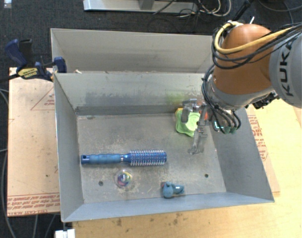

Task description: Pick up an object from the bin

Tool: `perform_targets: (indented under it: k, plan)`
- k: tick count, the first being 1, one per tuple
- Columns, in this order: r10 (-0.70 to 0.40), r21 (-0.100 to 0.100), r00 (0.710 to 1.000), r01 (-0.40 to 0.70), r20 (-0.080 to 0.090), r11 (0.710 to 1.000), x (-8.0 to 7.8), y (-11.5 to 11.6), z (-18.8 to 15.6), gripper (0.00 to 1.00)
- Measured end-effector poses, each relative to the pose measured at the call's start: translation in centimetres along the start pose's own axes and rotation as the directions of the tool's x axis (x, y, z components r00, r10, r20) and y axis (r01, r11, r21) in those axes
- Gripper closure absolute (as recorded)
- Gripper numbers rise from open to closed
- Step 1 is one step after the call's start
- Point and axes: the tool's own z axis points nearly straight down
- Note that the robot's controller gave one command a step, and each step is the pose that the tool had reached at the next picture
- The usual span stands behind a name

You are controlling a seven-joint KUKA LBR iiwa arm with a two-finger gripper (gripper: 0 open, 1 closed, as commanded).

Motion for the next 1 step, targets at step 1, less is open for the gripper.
perform_targets:
  k: [1]
  plan:
    - [0.096, -0.001, 0.995, -0.096, -0.003, 0.995, 1.60, 5.05, 9.62, 0.00]
